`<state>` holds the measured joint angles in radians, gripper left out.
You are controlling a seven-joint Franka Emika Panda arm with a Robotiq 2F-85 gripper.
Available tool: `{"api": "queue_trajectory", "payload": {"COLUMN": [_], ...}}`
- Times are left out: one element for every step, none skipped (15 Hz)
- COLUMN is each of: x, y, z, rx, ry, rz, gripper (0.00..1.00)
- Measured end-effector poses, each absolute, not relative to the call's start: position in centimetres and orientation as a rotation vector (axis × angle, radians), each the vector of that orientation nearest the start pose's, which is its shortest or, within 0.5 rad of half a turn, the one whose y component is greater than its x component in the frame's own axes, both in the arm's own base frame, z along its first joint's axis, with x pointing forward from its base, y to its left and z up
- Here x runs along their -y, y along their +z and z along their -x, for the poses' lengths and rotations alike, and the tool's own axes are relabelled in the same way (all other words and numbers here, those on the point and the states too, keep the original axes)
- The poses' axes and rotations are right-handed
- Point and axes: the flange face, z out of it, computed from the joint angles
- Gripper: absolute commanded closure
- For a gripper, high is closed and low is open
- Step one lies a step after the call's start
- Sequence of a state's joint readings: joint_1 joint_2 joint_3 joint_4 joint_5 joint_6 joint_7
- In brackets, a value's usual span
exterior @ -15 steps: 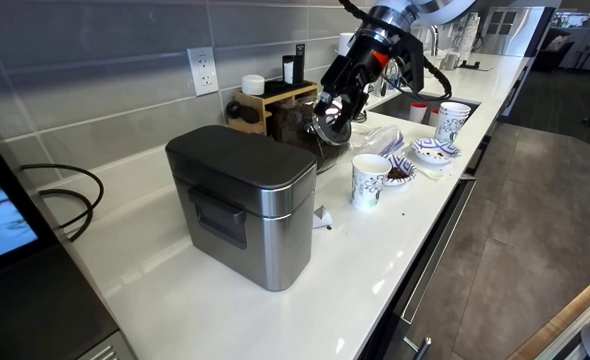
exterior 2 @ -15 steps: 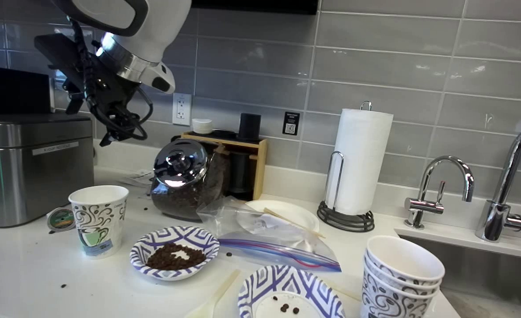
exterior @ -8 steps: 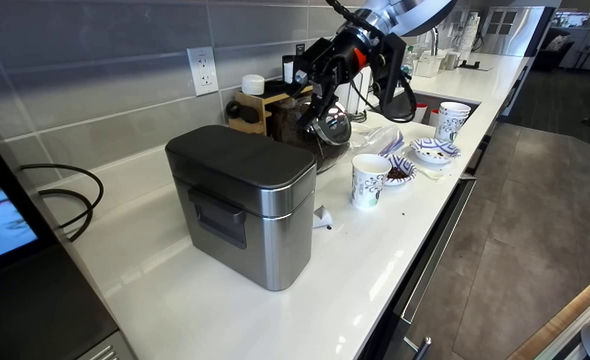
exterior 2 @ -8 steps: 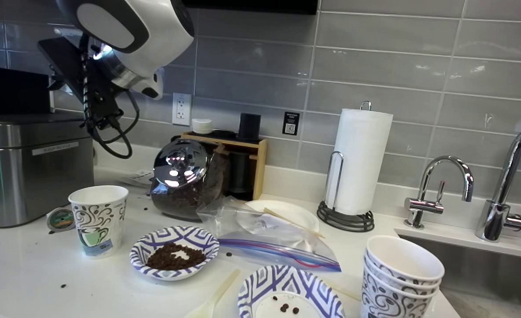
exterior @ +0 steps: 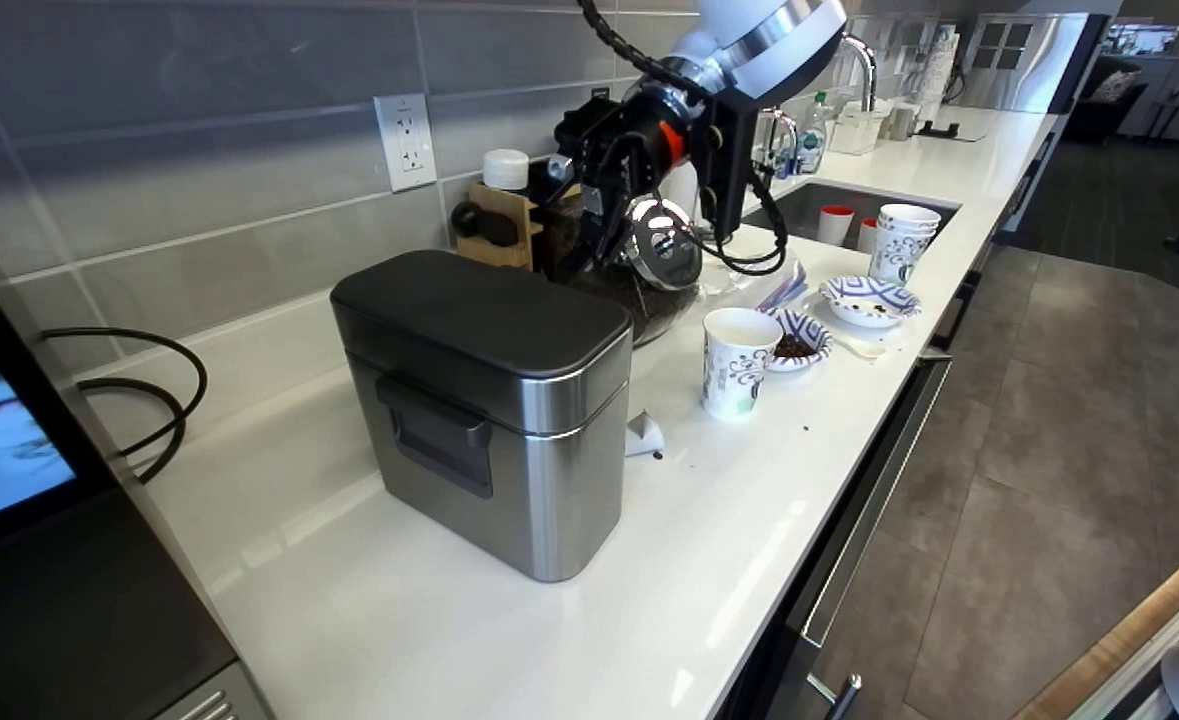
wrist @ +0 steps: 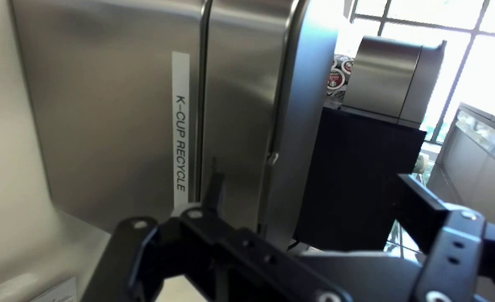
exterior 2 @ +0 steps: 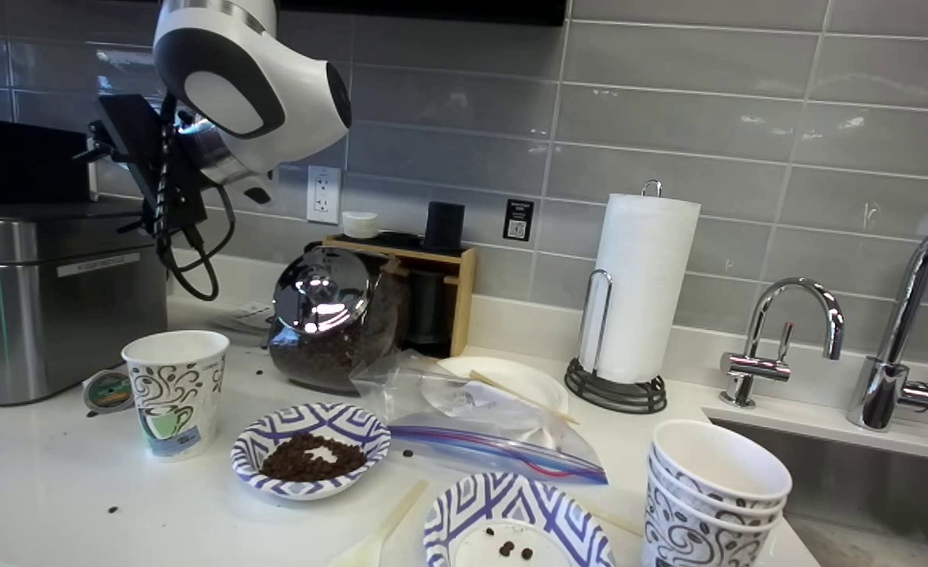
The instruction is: Open the recycling bin and place the small white container in front of the bin in the bin
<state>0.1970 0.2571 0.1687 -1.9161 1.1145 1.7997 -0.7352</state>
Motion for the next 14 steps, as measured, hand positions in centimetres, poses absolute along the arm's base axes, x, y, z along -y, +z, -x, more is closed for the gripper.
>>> {"api": "queue_trajectory", "payload": {"x": [-28.3,-28.8,-29.2,-29.6,-30.0,-30.2,-30.5,-30.6,-30.8,-30.9,-31.0,-31.0,-31.1,-31.1], "y": [37.7,37.5,37.4,37.4,37.4,37.4,37.5,37.5,37.6,37.7,37.8,37.9,38.0,38.0], "z": [-53.1,-53.4,-53.6,-53.8,-53.9,-54.1,-54.2,-54.3,-54.4,-54.5,-54.6,-54.6,-54.7,-54.7], "rx": [0.584,0.568,0.551,0.535,0.517,0.502,0.488,0.475,0.464,0.454,0.443,0.433,0.423,0.414], "ry": [0.168,0.179,0.191,0.201,0.21,0.218,0.224,0.231,0.238,0.244,0.252,0.259,0.268,0.278], "rz": [1.939,1.933,1.928,1.923,1.919,1.916,1.913,1.911,1.911,1.912,1.914,1.915,1.915,1.916], "gripper": [0.0,0.0,0.0,0.0,0.0,0.0,0.0,0.0,0.0,0.0,0.0,0.0,0.0,0.0]}}
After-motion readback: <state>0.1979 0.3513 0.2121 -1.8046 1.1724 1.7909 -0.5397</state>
